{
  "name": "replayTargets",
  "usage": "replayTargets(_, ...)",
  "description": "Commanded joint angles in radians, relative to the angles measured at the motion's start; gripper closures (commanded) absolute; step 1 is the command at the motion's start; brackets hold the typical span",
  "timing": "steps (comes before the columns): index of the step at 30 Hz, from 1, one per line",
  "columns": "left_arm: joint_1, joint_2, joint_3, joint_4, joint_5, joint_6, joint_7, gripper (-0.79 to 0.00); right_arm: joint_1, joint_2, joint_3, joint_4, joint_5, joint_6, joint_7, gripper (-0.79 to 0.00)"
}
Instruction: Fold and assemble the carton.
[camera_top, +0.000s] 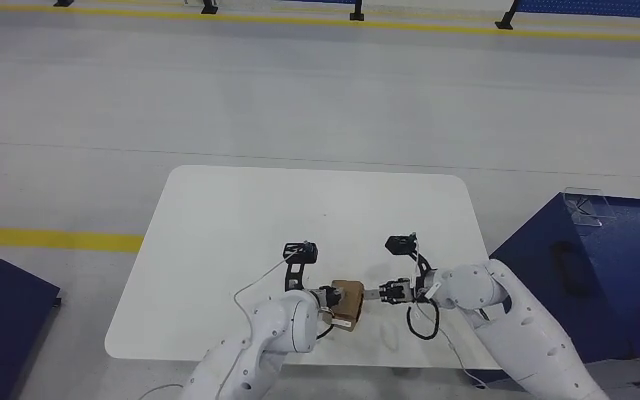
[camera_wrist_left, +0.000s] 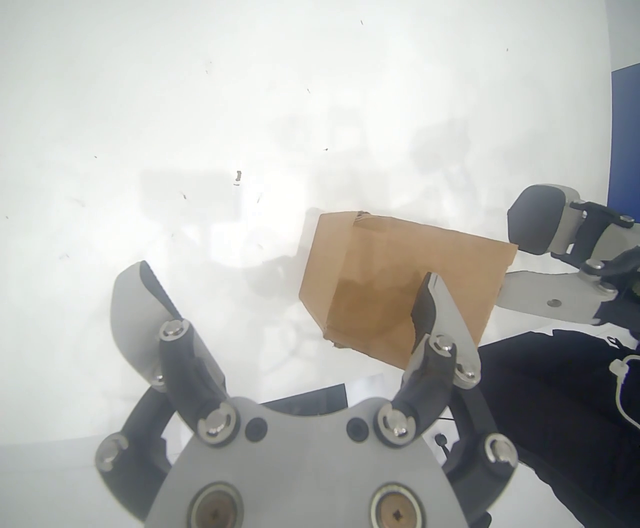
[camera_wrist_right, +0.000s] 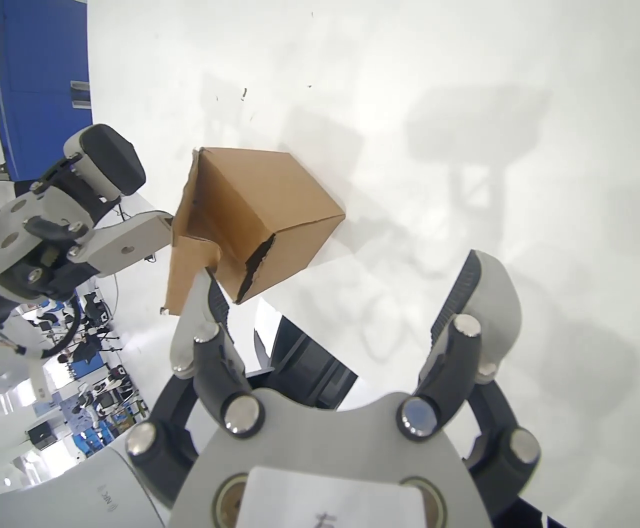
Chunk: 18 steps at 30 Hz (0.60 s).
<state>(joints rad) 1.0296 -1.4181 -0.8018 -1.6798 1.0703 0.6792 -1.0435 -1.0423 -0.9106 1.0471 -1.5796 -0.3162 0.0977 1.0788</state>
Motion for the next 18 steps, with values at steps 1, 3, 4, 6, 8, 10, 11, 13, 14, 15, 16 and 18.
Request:
replayTargets(1,0.001,-0.002,-0.002,0.003,-0.003,-0.003,-0.002,-0.785,0.005,-0.003,-0.009,0.001,-0.012,0.005,-0.004,-0.785)
replayTargets(3,0.001,-0.005,-0.003,0.010,-0.004,-0.006,-0.001,-0.785,0.007,-0.005,-0.017,0.003,-0.021,0.011,-0.013,-0.785)
replayTargets(4,0.001,-0.006,-0.003,0.014,-0.005,-0.007,0.000,-0.785,0.008,-0.007,-0.021,0.003,-0.022,0.011,-0.015,-0.785)
replayTargets(6,-0.001,-0.009,-0.004,0.022,-0.009,-0.008,0.000,-0.785,0.010,-0.009,-0.028,0.004,-0.029,0.011,-0.017,-0.785)
replayTargets(8,-0.003,-0.012,-0.004,0.034,-0.008,-0.007,-0.001,-0.785,0.012,-0.011,-0.033,0.005,-0.041,0.014,-0.023,-0.785)
replayTargets(10,-0.005,-0.015,-0.002,0.041,-0.005,-0.005,-0.002,-0.785,0.013,-0.012,-0.037,0.005,-0.048,0.015,-0.022,-0.785)
replayTargets(11,-0.007,-0.017,-0.001,0.043,-0.005,-0.004,-0.002,-0.785,0.014,-0.013,-0.038,0.006,-0.053,0.017,-0.023,-0.785)
replayTargets(13,-0.007,-0.020,0.000,0.046,-0.003,-0.004,-0.002,-0.785,0.015,-0.014,-0.041,0.008,-0.059,0.021,-0.027,-0.785)
replayTargets(14,-0.008,-0.021,0.000,0.048,-0.002,-0.005,-0.003,-0.785,0.016,-0.015,-0.042,0.009,-0.061,0.022,-0.028,-0.785)
replayTargets(15,-0.009,-0.022,0.000,0.049,0.001,-0.004,-0.003,-0.785,0.017,-0.016,-0.043,0.011,-0.063,0.023,-0.029,-0.785)
replayTargets(16,-0.008,-0.023,0.000,0.050,0.001,-0.005,-0.004,-0.785,0.018,-0.017,-0.045,0.013,-0.065,0.025,-0.031,-0.785)
replayTargets(18,-0.008,-0.025,-0.002,0.051,0.002,-0.006,-0.005,-0.785,0.020,-0.019,-0.048,0.016,-0.068,0.027,-0.037,-0.785)
